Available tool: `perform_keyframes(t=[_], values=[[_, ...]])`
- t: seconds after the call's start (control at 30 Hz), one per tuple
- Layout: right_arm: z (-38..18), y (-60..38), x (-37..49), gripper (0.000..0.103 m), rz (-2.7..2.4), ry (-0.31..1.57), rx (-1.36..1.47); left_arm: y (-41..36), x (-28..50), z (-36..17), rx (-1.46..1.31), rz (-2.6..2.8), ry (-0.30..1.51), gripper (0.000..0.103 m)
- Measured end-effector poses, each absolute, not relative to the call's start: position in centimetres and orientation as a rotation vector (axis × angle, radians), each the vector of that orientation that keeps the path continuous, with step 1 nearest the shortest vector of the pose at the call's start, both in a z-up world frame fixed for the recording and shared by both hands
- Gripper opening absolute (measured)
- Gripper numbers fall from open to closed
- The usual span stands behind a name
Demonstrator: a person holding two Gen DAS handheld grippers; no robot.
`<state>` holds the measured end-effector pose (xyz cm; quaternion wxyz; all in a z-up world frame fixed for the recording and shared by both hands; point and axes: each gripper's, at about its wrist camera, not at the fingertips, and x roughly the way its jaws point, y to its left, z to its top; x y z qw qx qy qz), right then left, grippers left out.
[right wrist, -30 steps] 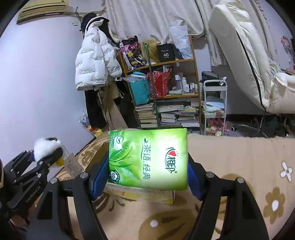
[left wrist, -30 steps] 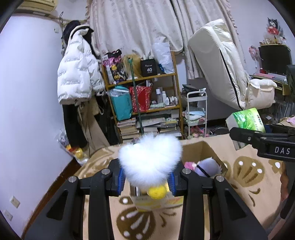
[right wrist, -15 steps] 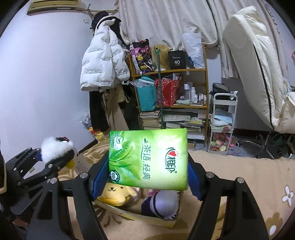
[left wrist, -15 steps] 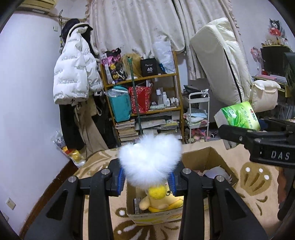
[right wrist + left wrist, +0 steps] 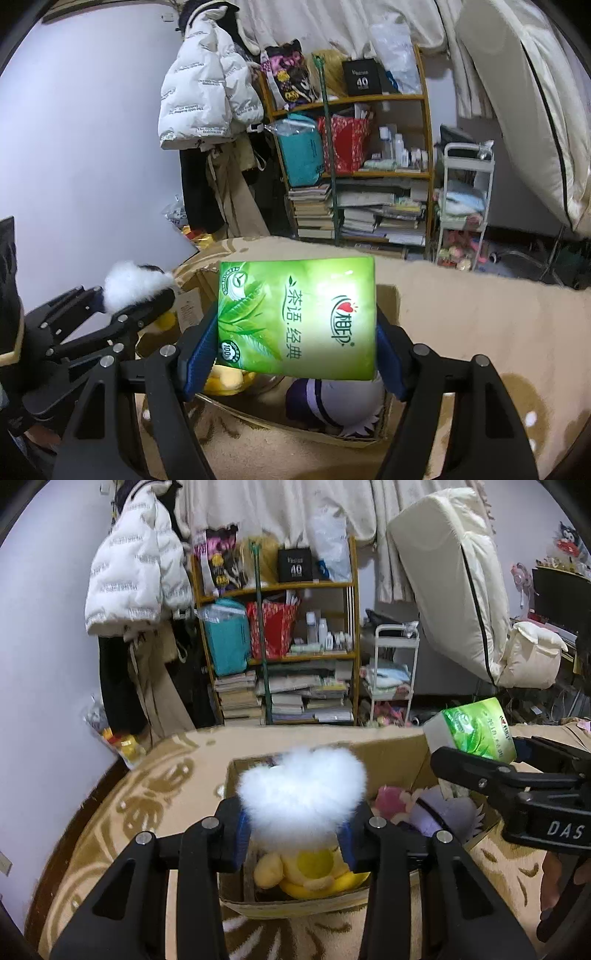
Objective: Organize soft objects
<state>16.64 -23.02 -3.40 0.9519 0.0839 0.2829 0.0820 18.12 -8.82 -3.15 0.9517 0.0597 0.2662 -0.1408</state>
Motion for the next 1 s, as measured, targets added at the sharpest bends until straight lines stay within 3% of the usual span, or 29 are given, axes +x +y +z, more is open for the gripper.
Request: perform_keyframes(t=[0.13, 0.27, 0.37, 0.5, 0.63, 0.8, 1.0], values=[[-4.2, -23.2, 17.0, 0.079, 0.179, 0.597, 0.187, -8.6, 18.6, -4.0, 0.112, -0.279, 0.572, 0.055], [-4.9, -23.1, 17.2, 0.079, 0.179, 0.621, 0.188, -8.4, 18.6, -4.2, 0.110, -0.274, 0.579, 0.059], [-5.0, -23.1, 17.2, 0.079, 0.182, 0.627, 0.183, -8.2, 18.2, -4.1, 0.115, -0.260, 0.569, 0.067], [-4.4, -23.2, 16.8, 0.091, 0.177, 0.603, 0.186, -7.8, 17.5, -3.5, 0.136, -0.239, 0.550, 0.078], [-3.8, -23.8, 16.0, 0.092, 0.156, 0.589, 0.194, -7.4, 16.6, -2.6, 0.142, -0.218, 0.533, 0.082], [-2.2, -24.3, 14.3, 0.102, 0.127, 0.546, 0.186, -6.6, 14.8, -1.1, 0.152, -0.181, 0.499, 0.096], [0.6, -24.3, 11.9, 0.103, 0.101, 0.485, 0.165, -5.5, 12.1, 1.2, 0.147, -0.144, 0.459, 0.100]])
